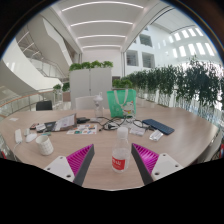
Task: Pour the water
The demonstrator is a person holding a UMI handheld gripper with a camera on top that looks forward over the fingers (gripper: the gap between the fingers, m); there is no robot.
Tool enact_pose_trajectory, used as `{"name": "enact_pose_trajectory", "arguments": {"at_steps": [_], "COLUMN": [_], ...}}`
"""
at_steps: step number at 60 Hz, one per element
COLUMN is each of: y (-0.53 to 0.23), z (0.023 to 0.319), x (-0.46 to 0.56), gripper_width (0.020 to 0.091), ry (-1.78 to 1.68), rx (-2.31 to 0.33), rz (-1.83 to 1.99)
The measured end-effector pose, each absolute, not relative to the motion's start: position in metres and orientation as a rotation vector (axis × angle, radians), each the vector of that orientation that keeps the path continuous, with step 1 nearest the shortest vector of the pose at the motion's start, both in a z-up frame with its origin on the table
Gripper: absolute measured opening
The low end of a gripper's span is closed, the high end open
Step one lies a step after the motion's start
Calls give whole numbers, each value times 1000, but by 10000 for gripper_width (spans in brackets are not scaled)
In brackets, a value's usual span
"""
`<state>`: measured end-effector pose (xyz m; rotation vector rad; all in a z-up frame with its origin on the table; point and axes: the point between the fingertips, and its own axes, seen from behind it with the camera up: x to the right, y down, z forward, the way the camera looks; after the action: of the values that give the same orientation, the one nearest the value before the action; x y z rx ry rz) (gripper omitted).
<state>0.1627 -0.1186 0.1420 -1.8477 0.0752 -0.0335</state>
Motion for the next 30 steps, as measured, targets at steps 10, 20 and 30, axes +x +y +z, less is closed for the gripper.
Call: {"name": "enact_pose_trajectory", "arguments": {"at_steps": [10, 20, 30], "y": [-42, -17, -15], "z": [104, 71, 69], "x": [199, 200, 204], "gripper_width": [826, 508, 403], "ry": [124, 112, 127], "rx": [-1820, -1832, -1835], "rz": [-31, -30, -46]}}
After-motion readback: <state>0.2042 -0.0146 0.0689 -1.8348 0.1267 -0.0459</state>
